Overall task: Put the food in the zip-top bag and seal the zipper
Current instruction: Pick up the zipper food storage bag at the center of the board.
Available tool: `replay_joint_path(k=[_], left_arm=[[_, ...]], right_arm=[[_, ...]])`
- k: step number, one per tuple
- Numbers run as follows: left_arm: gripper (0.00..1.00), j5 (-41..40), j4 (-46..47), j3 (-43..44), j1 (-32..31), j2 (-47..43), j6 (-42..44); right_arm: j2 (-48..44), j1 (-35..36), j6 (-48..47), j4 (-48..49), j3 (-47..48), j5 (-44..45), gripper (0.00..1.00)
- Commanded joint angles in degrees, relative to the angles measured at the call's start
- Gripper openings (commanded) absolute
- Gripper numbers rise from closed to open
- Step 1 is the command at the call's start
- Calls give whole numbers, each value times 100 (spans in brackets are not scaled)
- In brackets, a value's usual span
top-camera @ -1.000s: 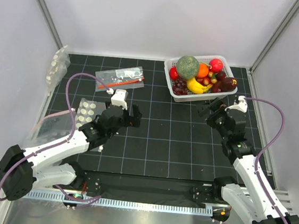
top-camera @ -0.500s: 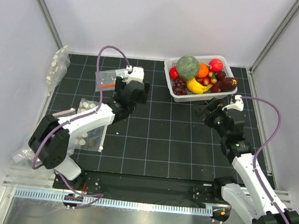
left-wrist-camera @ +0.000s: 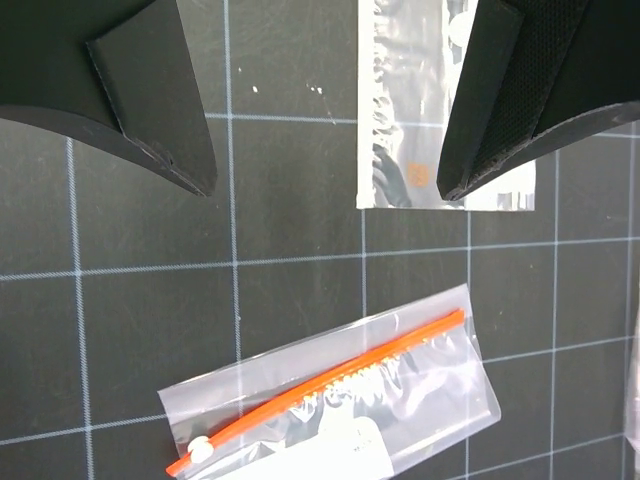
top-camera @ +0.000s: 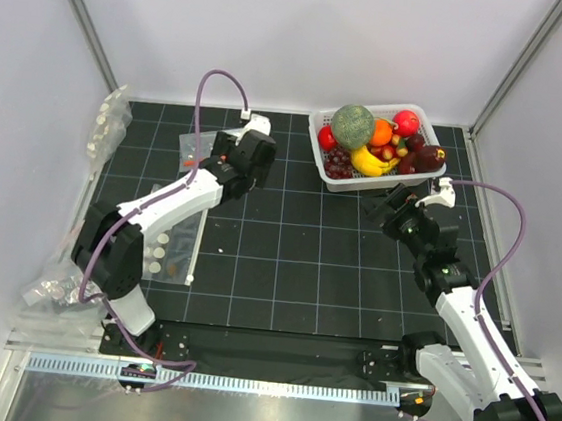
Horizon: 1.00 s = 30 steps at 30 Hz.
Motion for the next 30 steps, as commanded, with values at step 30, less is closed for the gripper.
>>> replay_joint_path(k=[30], left_arm=[[87, 314, 1099, 4349, 609, 4907, 3499]], right_arm=[[-160, -3, 3, 221, 63, -276, 99]])
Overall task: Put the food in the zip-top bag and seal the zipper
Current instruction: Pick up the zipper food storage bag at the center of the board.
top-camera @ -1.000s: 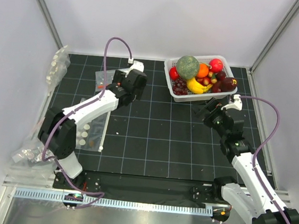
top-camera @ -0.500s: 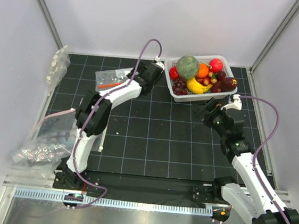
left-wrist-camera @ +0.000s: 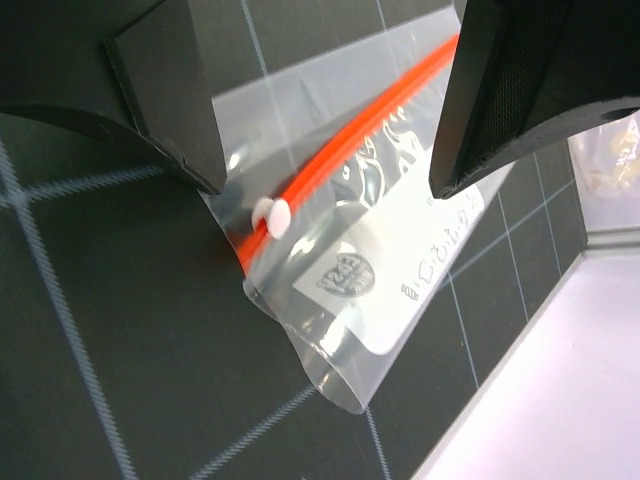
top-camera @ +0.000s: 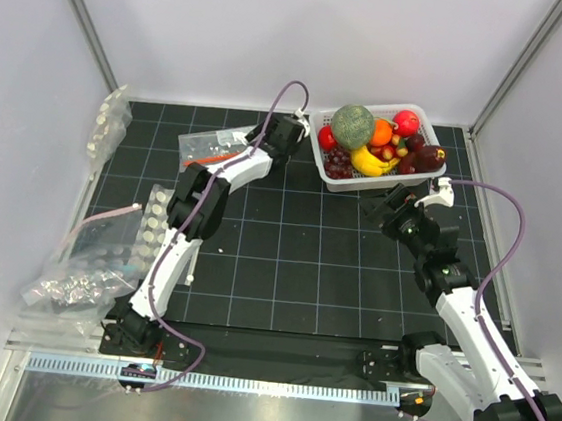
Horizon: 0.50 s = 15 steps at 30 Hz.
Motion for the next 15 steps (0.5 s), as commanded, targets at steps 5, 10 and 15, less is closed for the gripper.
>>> replay_joint_path(k=[5, 10, 15], left_arm=[[65, 62, 115, 765, 240, 721, 103], [53, 96, 97, 1038, 328, 969, 130], [13, 333, 97, 1030, 407, 987, 138]], right_arm=[[-226, -3, -6, 195, 54, -99, 99], [-261, -3, -6, 195, 54, -107, 99], [-270, -3, 3, 204, 45, -125, 99]])
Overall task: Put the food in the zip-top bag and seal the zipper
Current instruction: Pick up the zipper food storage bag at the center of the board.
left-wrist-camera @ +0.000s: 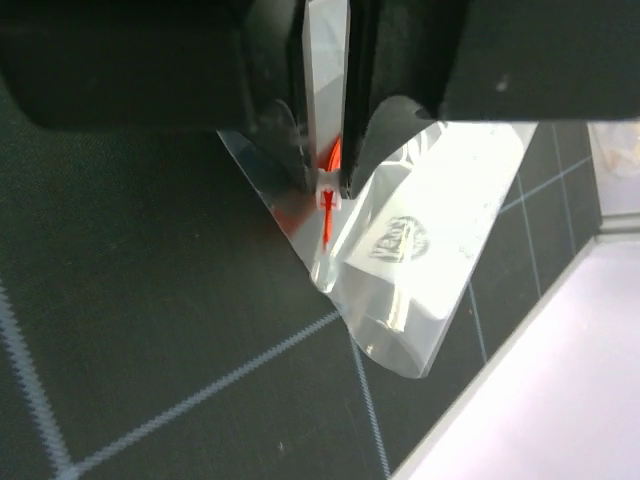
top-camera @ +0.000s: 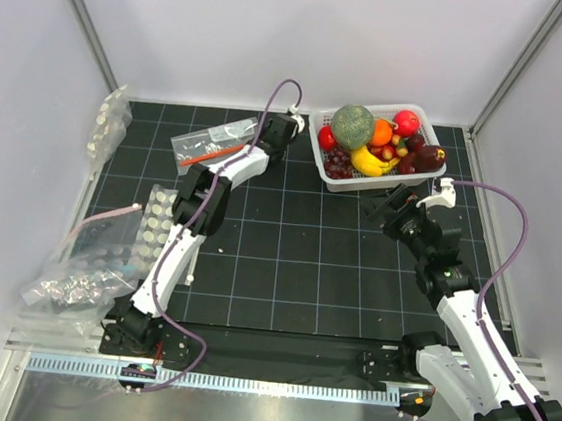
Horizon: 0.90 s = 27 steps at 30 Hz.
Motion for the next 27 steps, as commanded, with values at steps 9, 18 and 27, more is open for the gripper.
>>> replay_joint_path(k=[9, 18, 27], left_arm=[[0, 86, 2, -757, 37, -930, -735], [0, 604, -1577, -1013, -436, -2530, -2694], [0, 561, -3249, -1303, -1656, -4016, -3392]], right_arm=[[-106, -3, -2, 239, 21, -99, 99], [78, 5, -63, 300, 4, -203, 99], [255, -3, -318, 1073, -206, -933, 97]])
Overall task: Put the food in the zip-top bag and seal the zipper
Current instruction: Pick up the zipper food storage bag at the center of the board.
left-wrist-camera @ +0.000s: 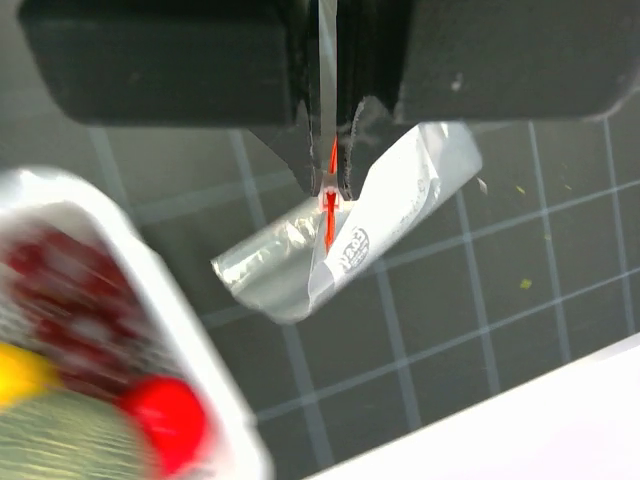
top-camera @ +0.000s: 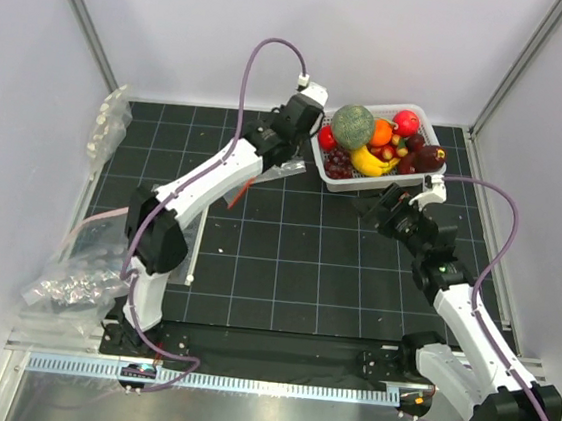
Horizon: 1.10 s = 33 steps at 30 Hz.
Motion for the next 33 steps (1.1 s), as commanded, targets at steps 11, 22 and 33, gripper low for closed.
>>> replay_joint_path(k=[11, 22, 33], left_arm=[[0, 1370, -2169, -1405, -1468, -2645, -240], [0, 3666, -2037, -2752, -1477, -4369, 427], [0, 4344, -1896, -3070, -1494, -4660, 499]], right_arm=[[-598, 23, -448, 2834, -779, -1928, 87], [253, 1410, -1546, 3899, -639, -3405, 59], [254, 2835, -3295, 2819, -357, -2950, 56]])
